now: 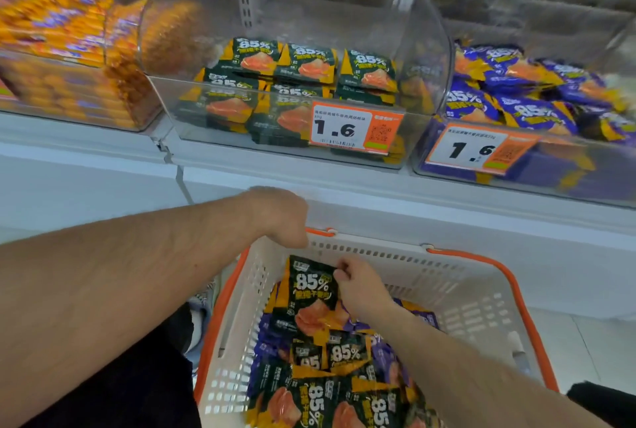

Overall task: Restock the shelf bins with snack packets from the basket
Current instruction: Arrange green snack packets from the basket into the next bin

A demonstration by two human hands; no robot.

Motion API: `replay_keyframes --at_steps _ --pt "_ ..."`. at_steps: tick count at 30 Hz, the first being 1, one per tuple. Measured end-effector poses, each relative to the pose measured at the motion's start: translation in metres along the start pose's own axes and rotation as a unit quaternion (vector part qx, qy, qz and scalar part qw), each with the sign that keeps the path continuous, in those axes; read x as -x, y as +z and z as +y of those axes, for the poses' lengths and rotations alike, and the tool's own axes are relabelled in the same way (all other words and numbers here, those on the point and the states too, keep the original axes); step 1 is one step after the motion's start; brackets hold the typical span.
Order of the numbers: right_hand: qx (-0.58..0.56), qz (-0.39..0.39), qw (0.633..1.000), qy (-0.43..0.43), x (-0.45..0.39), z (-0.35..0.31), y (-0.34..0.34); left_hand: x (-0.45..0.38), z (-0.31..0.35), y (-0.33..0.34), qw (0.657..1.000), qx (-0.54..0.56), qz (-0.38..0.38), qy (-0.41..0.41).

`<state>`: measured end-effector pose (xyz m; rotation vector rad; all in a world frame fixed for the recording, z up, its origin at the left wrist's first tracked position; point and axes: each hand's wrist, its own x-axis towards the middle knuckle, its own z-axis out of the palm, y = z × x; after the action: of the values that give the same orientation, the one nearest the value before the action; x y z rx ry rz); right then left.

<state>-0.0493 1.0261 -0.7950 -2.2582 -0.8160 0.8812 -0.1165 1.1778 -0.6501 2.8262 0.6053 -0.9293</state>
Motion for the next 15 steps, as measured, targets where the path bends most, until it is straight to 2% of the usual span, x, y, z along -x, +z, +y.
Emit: replay_keyframes --at_steps 3,7,11,15 --pt "-0.032 0.023 0.999 -0.036 0.010 -0.016 -0.034 0.004 -0.015 -0.013 0.999 0.036 -0.019 -0.028" --pt "-0.065 0.041 0.993 -0.086 0.023 -0.043 -0.065 0.009 -0.030 -0.021 0.984 0.166 -0.062 -0.012" --pt "-0.086 0.062 0.989 -0.107 0.038 -0.071 -0.090 0.019 -0.036 -0.025 0.936 0.338 -0.083 0.057" --pt "-0.150 0.119 0.975 -0.112 0.048 -0.091 -0.104 0.043 -0.042 -0.045 0.902 0.411 -0.048 0.122"
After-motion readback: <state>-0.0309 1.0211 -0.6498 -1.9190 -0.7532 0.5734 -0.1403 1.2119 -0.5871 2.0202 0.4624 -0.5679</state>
